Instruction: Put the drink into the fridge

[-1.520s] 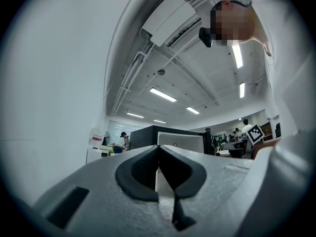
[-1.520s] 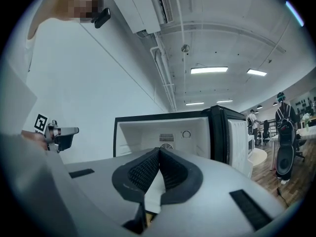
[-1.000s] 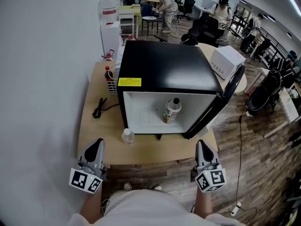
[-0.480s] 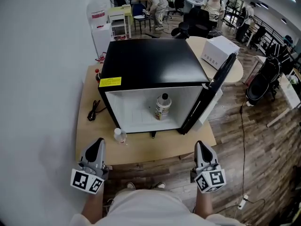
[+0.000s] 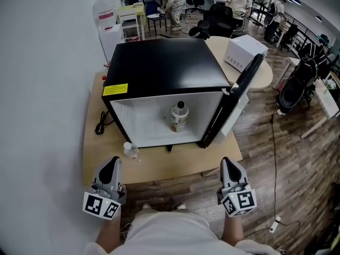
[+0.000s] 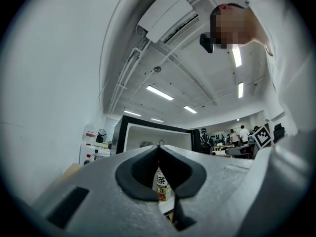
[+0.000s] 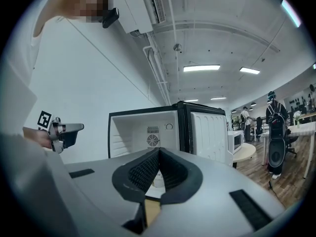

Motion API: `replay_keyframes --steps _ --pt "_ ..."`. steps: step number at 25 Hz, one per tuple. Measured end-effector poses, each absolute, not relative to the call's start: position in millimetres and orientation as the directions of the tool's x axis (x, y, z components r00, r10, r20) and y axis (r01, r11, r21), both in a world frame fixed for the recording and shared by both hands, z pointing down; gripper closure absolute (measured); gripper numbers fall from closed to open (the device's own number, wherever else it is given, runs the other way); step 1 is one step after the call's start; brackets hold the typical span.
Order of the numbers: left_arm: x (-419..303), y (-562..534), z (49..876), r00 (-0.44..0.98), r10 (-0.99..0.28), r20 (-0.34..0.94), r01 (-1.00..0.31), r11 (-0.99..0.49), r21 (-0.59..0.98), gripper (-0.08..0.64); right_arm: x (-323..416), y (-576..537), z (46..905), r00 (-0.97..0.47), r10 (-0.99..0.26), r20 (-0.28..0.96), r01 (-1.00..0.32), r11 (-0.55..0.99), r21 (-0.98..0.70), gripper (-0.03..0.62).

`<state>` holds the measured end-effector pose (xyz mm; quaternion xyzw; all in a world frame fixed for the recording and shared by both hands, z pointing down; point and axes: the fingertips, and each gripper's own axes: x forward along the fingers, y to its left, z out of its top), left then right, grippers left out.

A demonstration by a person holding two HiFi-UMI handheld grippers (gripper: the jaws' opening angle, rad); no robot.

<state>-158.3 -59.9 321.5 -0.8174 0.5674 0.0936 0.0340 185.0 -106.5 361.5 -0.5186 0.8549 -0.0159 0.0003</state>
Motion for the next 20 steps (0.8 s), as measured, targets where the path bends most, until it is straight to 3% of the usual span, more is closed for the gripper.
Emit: replay_keyframes --steps 20 --pt "-139.6 -61.3 338.0 0.367 -0.913 -0.179 -0.921 -0.384 0.070 0.545 189.5 -96.5 386.1 -0.477 -0.877 0.053 -0.879 0.475 -0.047 0.592"
